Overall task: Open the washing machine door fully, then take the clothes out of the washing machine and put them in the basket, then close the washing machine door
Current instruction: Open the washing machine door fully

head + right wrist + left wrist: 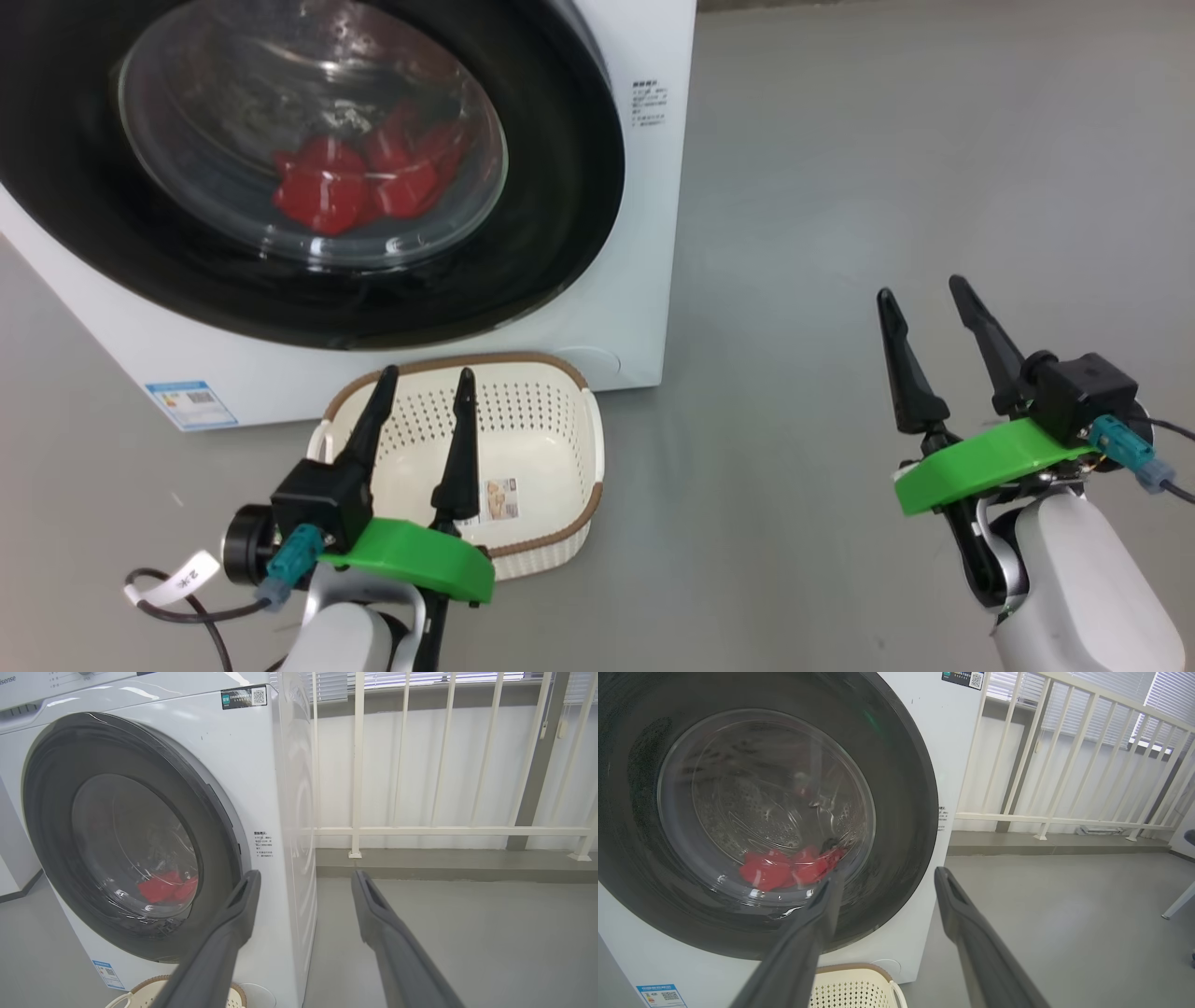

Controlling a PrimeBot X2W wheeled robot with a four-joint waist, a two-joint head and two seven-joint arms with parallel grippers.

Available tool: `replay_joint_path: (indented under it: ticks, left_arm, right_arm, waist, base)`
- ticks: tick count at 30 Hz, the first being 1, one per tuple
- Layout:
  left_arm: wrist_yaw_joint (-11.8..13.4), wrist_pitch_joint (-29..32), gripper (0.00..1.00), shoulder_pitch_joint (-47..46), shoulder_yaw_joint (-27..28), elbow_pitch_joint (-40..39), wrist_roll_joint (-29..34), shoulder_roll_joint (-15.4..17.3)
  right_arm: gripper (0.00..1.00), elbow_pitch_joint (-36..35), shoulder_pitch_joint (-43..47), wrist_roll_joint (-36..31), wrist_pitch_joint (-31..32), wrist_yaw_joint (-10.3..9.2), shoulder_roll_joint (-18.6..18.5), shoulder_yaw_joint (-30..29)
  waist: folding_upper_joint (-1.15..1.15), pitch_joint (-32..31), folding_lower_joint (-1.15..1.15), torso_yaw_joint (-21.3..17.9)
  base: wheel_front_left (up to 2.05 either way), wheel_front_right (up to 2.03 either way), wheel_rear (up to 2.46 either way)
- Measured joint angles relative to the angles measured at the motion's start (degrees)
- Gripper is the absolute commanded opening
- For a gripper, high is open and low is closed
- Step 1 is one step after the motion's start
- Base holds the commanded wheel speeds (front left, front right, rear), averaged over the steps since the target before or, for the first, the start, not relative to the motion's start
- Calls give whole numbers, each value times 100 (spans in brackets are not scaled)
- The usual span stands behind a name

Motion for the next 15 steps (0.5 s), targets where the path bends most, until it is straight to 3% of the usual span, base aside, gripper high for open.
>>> replay_joint_path:
  ticks: [3, 4, 6, 7, 8, 9, 15]
  left_arm:
    - [2, 0, 100, -31, 0, -102, 10, 3]
    - [7, 0, 100, -58, 0, -132, 30, 3]
    - [10, 0, 100, -121, -3, -197, 47, 5]
    - [27, -1, 100, -137, -13, -235, 49, 7]
    - [59, -1, 100, -149, -30, -270, 49, 8]
    - [69, -1, 100, -166, -43, -307, 56, 8]
    - [163, -18, 100, -275, -114, -591, 157, 10]
  right_arm:
    - [98, -5, -124, 140, -26, 0, -4, -3]
    - [87, -14, -165, 187, -26, 0, -9, -3]
    - [44, -13, -271, 257, -26, 0, -10, -3]
    - [33, -7, -338, 309, -26, 0, -11, -2]
    - [9, -2, -399, 371, -26, 0, -12, -3]
    - [0, 14, -468, 401, -26, 0, -13, 0]
    - [0, 96, -888, 717, -26, 0, -23, 16]
  waist:
    - [0, 141, 0, 34]
    - [0, 190, 0, 47]
    - [0, 285, 0, 74]
    - [0, 335, 0, 90]
    - [0, 382, 0, 107]
    - [0, 430, 0, 125]
    - [0, 736, 0, 245]
  base:
    - [0, 0, 0]
    - [0, 0, 0]
    - [0, 0, 0]
    - [0, 0, 0]
    - [0, 0, 0]
    - [0, 0, 0]
    - [0, 0, 0]
